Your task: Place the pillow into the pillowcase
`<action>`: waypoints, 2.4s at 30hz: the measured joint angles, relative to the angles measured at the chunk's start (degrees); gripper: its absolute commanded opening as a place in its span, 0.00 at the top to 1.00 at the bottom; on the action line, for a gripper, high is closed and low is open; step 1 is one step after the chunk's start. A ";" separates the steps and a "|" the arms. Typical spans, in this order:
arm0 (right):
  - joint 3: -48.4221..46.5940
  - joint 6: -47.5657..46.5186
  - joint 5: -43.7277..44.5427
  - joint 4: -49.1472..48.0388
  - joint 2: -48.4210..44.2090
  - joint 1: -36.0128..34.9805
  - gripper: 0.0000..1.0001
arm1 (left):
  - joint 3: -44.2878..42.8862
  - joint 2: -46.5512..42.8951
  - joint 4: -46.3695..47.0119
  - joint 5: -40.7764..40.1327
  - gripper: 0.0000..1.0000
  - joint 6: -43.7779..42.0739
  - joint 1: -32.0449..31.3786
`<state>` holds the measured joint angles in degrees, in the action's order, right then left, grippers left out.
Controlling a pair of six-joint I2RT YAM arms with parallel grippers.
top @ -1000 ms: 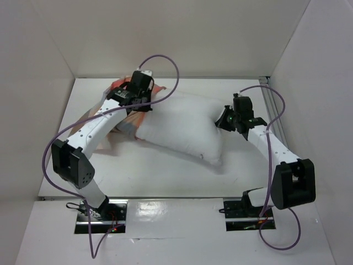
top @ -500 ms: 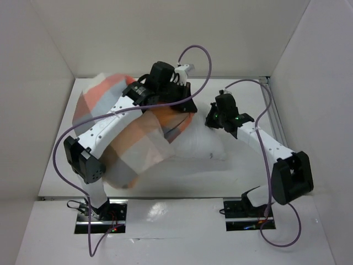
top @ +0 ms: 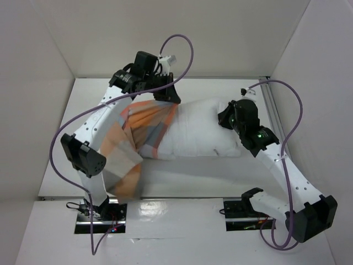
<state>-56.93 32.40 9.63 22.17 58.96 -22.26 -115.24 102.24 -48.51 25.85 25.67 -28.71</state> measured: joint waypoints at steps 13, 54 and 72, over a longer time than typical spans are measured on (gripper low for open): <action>2.40 2.69 2.99 -5.79 15.98 -0.07 0.56 | 0.72 6.60 3.06 -9.51 0.43 -3.96 0.50; 6.86 0.81 -18.95 -3.15 11.21 0.57 0.00 | 64.11 -6.19 50.42 -43.82 0.32 9.22 14.51; -10.05 6.10 -32.68 -17.51 39.45 1.95 1.00 | 42.62 -8.55 35.67 -28.28 1.00 2.29 7.23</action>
<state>-66.98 38.50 -23.05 4.67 98.41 -20.32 -72.62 93.69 -12.84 -2.44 27.97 -21.47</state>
